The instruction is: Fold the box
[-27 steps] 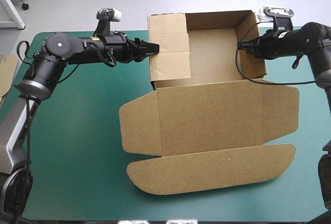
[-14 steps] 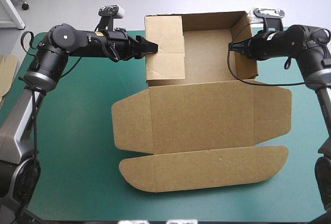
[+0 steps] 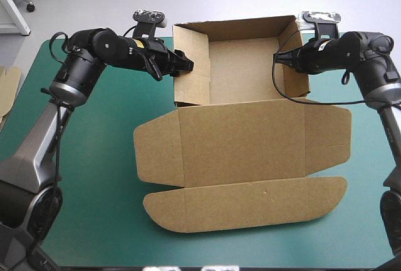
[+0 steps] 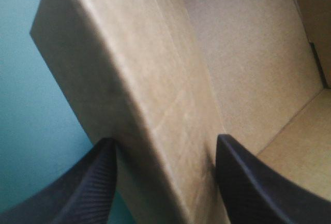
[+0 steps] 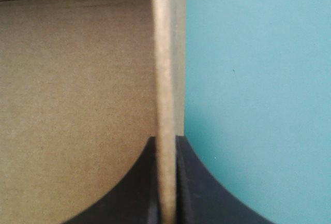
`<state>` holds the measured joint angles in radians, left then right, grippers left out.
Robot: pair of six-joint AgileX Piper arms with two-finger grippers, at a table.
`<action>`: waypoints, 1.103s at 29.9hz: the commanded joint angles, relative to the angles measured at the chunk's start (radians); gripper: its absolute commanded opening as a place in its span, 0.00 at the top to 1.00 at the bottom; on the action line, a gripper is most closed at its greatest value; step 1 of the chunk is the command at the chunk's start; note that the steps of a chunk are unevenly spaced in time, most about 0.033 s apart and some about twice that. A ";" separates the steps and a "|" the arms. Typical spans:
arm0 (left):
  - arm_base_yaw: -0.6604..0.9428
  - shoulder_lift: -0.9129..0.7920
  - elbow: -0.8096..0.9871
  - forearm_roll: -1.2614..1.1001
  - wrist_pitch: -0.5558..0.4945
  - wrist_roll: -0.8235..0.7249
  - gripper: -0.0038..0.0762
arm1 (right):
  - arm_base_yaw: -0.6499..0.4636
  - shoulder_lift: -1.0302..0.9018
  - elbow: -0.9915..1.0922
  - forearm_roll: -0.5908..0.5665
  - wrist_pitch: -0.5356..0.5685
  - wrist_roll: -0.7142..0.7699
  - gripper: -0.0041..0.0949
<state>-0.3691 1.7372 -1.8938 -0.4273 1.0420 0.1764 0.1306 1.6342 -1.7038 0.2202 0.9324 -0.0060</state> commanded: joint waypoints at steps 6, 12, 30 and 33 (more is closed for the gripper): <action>-0.089 0.026 -0.158 0.241 0.044 -0.124 0.48 | 0.006 -0.046 -0.030 0.008 -0.044 0.058 0.97; -0.145 0.113 -0.265 0.405 0.152 -0.158 0.48 | 0.022 -0.045 -0.030 -0.041 -0.011 0.072 0.97; -0.156 0.204 -0.340 0.551 0.243 -0.202 0.75 | 0.055 -0.007 -0.030 -0.091 0.020 0.137 0.97; -0.156 0.210 -0.340 0.569 0.229 -0.216 0.91 | 0.055 -0.007 -0.030 -0.093 0.018 0.137 0.97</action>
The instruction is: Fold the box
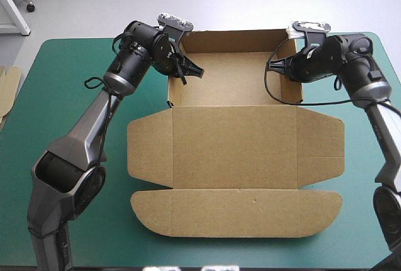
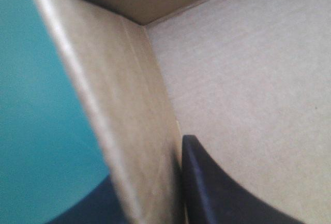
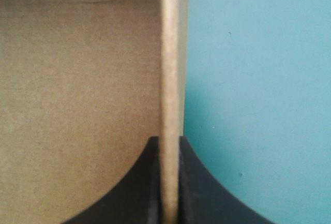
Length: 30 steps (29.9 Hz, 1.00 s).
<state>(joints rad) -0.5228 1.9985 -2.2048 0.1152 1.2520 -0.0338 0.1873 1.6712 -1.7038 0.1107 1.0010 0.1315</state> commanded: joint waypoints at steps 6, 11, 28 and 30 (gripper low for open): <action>-0.003 -0.033 -0.029 0.026 0.012 -0.006 0.97 | -0.002 -0.029 -0.030 -0.003 -0.001 -0.022 0.97; -0.001 -0.011 -0.029 0.024 0.026 -0.018 0.97 | -0.002 0.007 -0.034 -0.014 0.037 -0.054 0.97; 0.136 0.076 -0.029 -0.115 0.003 -0.033 0.97 | -0.002 0.194 -0.244 -0.079 0.212 -0.108 0.97; 0.136 0.093 -0.029 -0.115 -0.017 -0.035 0.97 | 0.004 0.234 -0.291 -0.111 0.246 -0.109 0.97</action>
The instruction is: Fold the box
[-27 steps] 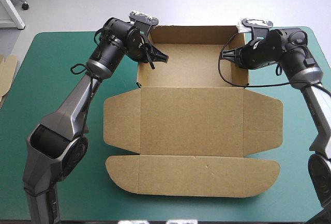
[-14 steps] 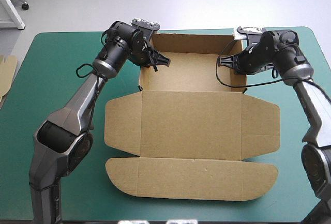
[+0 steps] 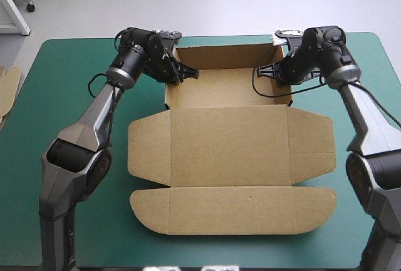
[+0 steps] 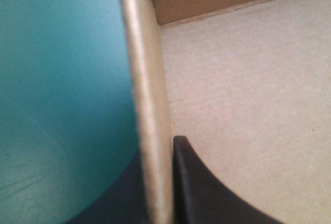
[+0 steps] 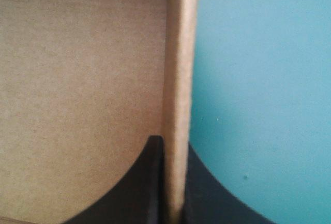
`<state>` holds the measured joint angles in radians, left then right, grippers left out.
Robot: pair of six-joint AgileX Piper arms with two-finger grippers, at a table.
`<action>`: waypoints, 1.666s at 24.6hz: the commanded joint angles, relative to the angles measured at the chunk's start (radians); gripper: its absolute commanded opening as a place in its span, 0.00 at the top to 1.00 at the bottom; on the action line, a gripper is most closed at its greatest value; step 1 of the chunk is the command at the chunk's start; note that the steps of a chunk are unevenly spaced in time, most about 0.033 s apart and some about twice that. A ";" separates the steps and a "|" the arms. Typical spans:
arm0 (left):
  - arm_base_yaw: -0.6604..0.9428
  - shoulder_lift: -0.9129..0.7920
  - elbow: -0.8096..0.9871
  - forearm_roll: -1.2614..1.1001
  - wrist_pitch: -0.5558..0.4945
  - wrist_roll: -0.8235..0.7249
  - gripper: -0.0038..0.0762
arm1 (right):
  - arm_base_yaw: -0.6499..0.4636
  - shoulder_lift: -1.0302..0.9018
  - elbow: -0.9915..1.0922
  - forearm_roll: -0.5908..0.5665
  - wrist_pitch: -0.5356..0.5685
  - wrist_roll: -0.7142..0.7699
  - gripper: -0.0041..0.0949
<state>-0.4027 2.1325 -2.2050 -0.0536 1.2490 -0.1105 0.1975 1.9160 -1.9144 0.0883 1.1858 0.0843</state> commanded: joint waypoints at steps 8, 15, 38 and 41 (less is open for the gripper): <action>0.017 0.014 -0.029 0.054 -0.049 0.042 0.97 | 0.078 0.068 -0.103 -0.241 0.029 -0.044 0.97; 0.017 0.036 -0.028 0.122 -0.069 0.024 0.97 | 0.093 0.128 -0.103 -0.257 0.006 -0.018 0.97; 0.022 0.066 -0.010 0.112 -0.096 0.044 0.85 | 0.084 0.174 -0.107 -0.171 -0.034 -0.007 0.62; 0.022 0.055 -0.010 0.104 -0.096 0.044 0.58 | 0.084 0.151 -0.109 -0.166 -0.036 -0.004 0.49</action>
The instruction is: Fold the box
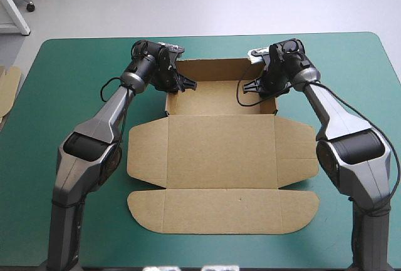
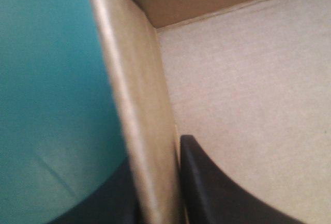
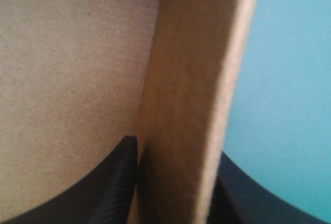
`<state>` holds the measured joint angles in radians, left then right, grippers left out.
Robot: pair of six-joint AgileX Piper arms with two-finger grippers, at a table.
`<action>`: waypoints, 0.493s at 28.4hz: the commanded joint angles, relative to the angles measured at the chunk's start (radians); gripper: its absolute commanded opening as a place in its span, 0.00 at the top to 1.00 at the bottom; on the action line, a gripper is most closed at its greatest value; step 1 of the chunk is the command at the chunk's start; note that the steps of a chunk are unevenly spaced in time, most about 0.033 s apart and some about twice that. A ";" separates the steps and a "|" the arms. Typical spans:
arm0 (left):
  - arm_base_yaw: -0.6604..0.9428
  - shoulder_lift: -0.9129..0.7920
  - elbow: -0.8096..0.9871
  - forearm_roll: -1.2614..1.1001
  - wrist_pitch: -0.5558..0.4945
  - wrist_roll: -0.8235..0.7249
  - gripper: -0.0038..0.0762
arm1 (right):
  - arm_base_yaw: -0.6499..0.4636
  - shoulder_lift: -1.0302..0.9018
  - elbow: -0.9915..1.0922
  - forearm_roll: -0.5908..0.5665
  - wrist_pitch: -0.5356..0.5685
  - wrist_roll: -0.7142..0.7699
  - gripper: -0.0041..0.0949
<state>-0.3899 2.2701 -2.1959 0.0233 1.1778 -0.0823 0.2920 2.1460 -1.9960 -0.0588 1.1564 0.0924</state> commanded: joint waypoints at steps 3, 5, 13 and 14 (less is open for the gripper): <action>0.009 -0.084 -0.029 -0.003 -0.002 0.022 0.32 | -0.010 -0.114 -0.027 -0.021 -0.004 -0.010 0.47; 0.005 -0.092 -0.029 -0.009 0.002 0.022 0.29 | -0.015 -0.135 -0.027 -0.021 -0.001 -0.010 0.47; 0.004 -0.183 -0.029 -0.023 0.005 0.024 0.29 | -0.015 -0.233 -0.024 -0.021 0.025 -0.012 0.47; 0.004 -0.200 -0.029 -0.032 0.006 0.024 0.29 | -0.015 -0.250 -0.021 -0.022 0.025 -0.012 0.47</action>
<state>-0.3827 2.1906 -2.1957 0.0069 1.2063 -0.0561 0.2859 2.0037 -1.9951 -0.0694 1.1955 0.0924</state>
